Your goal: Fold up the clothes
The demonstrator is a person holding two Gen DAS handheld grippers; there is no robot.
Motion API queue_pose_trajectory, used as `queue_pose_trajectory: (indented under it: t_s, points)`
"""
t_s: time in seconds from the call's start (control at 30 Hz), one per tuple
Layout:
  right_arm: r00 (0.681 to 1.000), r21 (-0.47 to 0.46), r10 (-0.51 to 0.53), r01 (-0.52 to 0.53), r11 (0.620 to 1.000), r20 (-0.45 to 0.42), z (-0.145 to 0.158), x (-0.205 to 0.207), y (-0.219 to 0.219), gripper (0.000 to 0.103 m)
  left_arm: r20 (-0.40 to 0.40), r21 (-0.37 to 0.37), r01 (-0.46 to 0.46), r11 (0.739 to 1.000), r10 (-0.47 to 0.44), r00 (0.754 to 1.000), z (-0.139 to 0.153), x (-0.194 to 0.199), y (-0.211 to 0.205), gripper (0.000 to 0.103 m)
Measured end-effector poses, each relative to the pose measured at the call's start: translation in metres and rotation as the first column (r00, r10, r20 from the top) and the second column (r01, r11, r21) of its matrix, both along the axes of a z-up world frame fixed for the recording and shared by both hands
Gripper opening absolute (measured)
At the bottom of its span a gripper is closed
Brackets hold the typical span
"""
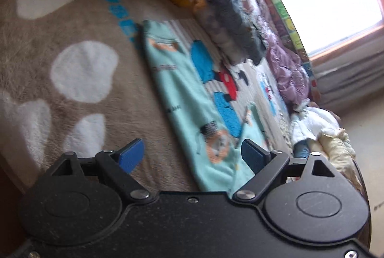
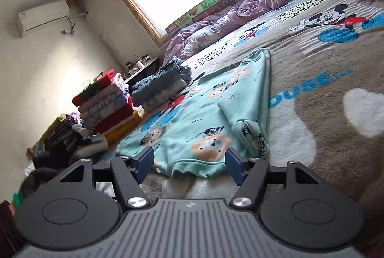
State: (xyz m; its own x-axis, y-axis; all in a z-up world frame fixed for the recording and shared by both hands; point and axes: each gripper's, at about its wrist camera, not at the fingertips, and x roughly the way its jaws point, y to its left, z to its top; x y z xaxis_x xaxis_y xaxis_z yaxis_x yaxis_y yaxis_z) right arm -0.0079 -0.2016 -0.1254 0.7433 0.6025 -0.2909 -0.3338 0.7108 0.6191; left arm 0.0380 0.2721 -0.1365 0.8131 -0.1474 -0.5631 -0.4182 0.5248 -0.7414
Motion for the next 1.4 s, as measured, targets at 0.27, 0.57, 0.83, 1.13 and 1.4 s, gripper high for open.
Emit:
queue_pose_trajectory:
  t_s: [0.27, 0.57, 0.83, 1.13, 1.4]
  points:
    - [0.999, 0.071, -0.022, 0.025, 0.997, -0.043, -0.012, 0.031, -0.002, 0.067, 0.057, 0.028, -0.021, 0.999, 0.02, 0.998, -0.019, 0.026, 0.034, 0.083]
    - [0.999, 0.097, -0.011, 0.015, 0.995, -0.05, -0.021, 0.07, 0.005, 0.067, 0.108, 0.0, -0.008, 1.0, 0.008, 0.994, -0.026, 0.064, 0.066, 0.083]
    - [0.999, 0.149, 0.037, -0.033, 0.988, -0.021, -0.018, 0.099, 0.013, 0.067, 0.093, 0.062, -0.026, 0.998, 0.02, 0.995, -0.024, 0.081, 0.067, 0.039]
    - [0.997, 0.24, 0.072, -0.077, 0.968, 0.028, -0.011, 0.114, -0.002, 0.068, 0.169, 0.226, 0.055, 0.973, -0.094, 0.981, 0.038, 0.083, 0.022, 0.008]
    - [0.998, 0.307, 0.043, -0.054, 0.95, 0.042, -0.006, 0.119, -0.028, 0.068, 0.243, 0.45, 0.127, 0.884, -0.258, 0.935, 0.11, 0.078, -0.063, 0.007]
